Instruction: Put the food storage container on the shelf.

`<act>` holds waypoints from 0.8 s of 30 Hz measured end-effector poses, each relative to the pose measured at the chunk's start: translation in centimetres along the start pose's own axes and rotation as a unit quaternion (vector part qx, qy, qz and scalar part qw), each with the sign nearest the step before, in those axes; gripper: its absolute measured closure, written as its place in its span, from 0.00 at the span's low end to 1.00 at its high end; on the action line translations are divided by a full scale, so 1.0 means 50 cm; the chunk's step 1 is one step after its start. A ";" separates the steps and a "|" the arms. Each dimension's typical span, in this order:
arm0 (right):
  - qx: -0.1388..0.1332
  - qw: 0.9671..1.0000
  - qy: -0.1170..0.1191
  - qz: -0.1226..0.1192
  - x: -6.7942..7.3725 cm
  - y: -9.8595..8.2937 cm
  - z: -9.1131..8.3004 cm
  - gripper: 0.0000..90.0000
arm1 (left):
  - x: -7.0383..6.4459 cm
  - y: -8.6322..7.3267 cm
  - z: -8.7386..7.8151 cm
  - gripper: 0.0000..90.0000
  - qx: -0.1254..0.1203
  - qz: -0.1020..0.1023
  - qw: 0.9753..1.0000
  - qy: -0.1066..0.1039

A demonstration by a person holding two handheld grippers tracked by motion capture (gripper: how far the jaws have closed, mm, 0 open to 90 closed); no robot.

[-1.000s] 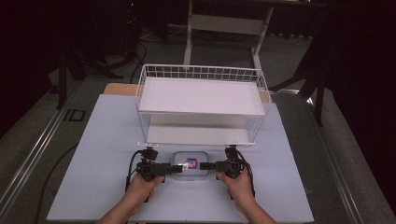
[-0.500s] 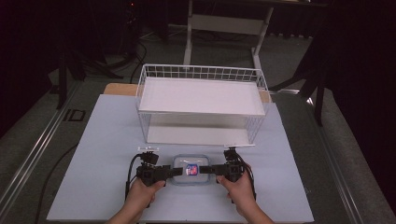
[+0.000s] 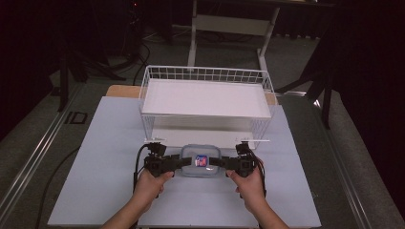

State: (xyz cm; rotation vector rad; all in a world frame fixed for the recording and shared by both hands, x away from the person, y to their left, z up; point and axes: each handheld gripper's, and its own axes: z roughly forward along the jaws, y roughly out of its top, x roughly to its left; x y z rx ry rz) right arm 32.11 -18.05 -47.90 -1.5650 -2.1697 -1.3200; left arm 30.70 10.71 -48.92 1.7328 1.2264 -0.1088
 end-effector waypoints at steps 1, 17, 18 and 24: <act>-0.003 1.000 0.000 0.001 -0.002 0.004 -0.001 0.49 | 0.000 0.000 0.000 0.52 0.000 0.000 1.000 0.000; -0.041 0.999 -0.014 -0.013 -0.045 0.052 0.020 0.49 | 0.036 0.043 0.054 0.52 -0.028 0.008 1.000 0.002; -0.042 0.999 -0.013 -0.011 -0.049 0.054 0.024 0.49 | 0.038 0.044 0.057 0.52 -0.030 0.008 0.999 0.003; -0.049 0.999 -0.010 -0.007 -0.061 0.065 0.044 0.49 | 0.053 0.048 0.063 0.52 -0.040 0.006 0.999 0.008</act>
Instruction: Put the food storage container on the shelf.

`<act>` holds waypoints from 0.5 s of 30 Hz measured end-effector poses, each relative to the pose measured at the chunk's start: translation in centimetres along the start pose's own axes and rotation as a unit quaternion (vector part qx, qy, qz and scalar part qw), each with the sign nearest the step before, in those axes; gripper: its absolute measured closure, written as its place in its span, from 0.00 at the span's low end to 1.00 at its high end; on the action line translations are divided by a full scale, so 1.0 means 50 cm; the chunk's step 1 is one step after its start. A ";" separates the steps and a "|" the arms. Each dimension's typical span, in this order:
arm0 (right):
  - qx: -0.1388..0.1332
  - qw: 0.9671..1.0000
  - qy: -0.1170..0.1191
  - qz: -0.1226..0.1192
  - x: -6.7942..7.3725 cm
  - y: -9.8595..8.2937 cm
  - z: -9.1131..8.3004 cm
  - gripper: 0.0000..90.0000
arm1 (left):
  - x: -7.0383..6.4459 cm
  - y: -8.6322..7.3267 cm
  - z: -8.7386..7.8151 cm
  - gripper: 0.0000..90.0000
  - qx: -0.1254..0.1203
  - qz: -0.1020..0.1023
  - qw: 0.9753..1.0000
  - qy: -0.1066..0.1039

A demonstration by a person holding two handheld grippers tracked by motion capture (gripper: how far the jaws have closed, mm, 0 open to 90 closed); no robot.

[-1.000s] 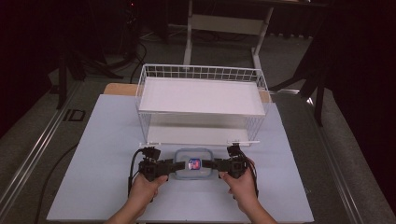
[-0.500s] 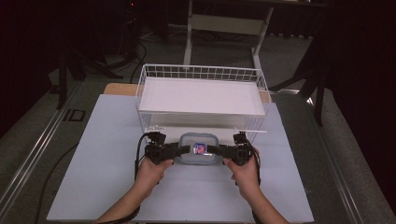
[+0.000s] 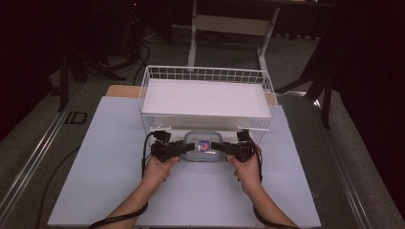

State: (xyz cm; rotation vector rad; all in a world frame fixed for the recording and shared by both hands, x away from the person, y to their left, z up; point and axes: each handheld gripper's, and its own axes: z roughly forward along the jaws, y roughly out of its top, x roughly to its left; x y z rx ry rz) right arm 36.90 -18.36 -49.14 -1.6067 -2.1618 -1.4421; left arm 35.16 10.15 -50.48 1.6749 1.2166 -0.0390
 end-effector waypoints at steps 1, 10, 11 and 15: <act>-0.002 1.000 -0.001 -0.005 0.000 0.002 0.002 0.49 | 0.001 0.002 0.001 0.52 -0.001 0.001 1.000 0.001; 0.002 1.000 -0.009 0.006 -0.012 0.003 0.022 0.49 | 0.021 0.000 0.016 0.51 -0.002 -0.003 1.000 0.003; 0.004 1.000 -0.006 0.010 -0.015 0.003 0.023 0.49 | 0.022 0.000 0.020 0.51 -0.007 0.005 1.000 0.007; -0.002 1.000 -0.020 -0.007 -0.020 0.002 0.029 0.48 | 0.028 0.000 0.030 0.51 0.001 0.004 1.000 0.010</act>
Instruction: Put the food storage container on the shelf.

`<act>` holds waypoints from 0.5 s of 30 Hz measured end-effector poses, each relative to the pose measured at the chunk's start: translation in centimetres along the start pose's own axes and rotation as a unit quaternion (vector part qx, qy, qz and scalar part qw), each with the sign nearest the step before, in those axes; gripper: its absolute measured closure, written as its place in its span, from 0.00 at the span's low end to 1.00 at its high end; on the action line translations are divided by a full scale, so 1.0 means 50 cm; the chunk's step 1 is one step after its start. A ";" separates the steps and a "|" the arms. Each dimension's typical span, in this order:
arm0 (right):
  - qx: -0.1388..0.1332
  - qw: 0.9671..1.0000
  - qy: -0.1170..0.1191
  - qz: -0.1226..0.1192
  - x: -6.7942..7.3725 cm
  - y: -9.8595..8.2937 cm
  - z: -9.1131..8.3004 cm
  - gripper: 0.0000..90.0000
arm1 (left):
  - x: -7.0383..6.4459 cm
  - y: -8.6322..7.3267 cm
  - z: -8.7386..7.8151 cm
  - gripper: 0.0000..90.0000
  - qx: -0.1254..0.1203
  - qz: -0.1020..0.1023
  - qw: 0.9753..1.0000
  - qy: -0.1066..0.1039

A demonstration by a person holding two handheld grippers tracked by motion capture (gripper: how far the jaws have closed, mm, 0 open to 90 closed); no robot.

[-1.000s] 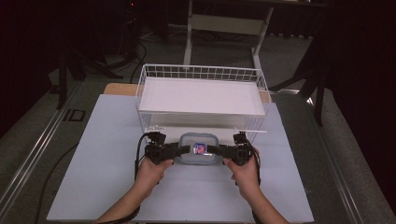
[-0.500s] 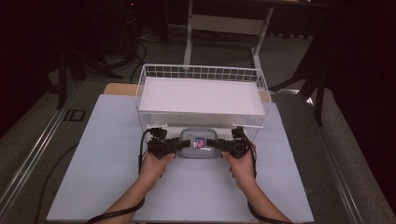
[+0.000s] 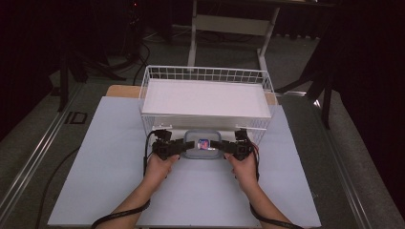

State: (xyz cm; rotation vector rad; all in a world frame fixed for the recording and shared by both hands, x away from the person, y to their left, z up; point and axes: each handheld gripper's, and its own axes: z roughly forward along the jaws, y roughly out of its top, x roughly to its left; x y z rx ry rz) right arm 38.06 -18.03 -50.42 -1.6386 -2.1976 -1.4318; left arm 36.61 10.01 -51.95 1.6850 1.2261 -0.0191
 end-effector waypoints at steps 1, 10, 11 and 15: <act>0.000 1.000 0.000 0.000 0.000 0.000 0.000 0.48 | 0.002 -0.001 0.003 0.51 -0.001 0.001 1.000 0.000; -0.013 1.000 0.003 0.005 -0.008 0.010 0.008 0.48 | 0.009 0.013 0.006 0.51 -0.016 0.006 1.000 -0.002; -0.018 1.000 0.004 0.003 -0.010 0.011 0.009 0.48 | 0.011 0.014 0.007 0.51 -0.020 0.004 1.000 -0.005; -0.029 1.000 0.003 -0.002 -0.012 0.009 0.010 0.46 | 0.015 0.016 0.012 0.51 -0.030 -0.018 0.999 -0.010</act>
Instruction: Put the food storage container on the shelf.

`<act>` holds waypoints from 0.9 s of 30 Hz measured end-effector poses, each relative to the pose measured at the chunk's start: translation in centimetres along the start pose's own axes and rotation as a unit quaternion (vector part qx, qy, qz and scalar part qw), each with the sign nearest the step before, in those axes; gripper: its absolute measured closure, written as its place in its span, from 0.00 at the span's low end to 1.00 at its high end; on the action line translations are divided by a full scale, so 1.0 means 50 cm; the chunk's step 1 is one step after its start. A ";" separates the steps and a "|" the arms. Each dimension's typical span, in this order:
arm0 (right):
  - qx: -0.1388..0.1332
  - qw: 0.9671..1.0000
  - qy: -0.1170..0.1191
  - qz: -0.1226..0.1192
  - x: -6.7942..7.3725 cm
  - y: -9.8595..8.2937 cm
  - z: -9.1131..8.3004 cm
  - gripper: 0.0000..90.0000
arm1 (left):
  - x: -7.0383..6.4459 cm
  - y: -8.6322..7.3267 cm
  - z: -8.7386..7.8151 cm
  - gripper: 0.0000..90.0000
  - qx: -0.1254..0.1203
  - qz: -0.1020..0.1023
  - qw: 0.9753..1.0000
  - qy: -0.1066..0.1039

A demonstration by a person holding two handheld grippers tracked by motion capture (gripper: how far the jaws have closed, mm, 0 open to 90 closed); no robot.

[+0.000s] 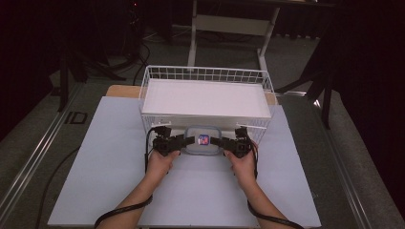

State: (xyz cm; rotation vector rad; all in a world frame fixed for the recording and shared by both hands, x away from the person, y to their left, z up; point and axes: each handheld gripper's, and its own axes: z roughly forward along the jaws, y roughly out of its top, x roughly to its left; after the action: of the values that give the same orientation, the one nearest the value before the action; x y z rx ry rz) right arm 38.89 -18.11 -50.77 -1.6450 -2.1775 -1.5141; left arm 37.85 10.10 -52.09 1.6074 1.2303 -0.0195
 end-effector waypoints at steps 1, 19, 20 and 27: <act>-0.004 1.000 0.000 -0.002 -0.001 -0.001 0.001 0.46 | 0.000 0.000 0.001 0.51 -0.002 -0.002 1.000 0.001; -0.026 0.997 -0.040 -0.062 0.004 0.007 0.008 0.44 | -0.003 0.015 0.010 0.48 -0.002 0.060 0.997 0.039; -0.030 0.996 -0.042 -0.073 0.003 0.008 0.006 0.44 | -0.004 0.013 0.008 0.48 -0.004 0.058 0.997 0.043; -0.033 0.992 -0.059 -0.104 0.020 -0.003 -0.026 0.44 | -0.016 0.003 -0.020 0.48 0.002 0.076 0.997 0.034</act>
State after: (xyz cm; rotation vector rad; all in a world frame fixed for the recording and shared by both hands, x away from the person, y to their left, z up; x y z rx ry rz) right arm 37.71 -18.27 -49.66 -1.6106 -2.4546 -1.5920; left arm 37.05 10.29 -51.11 1.7127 1.1568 0.1306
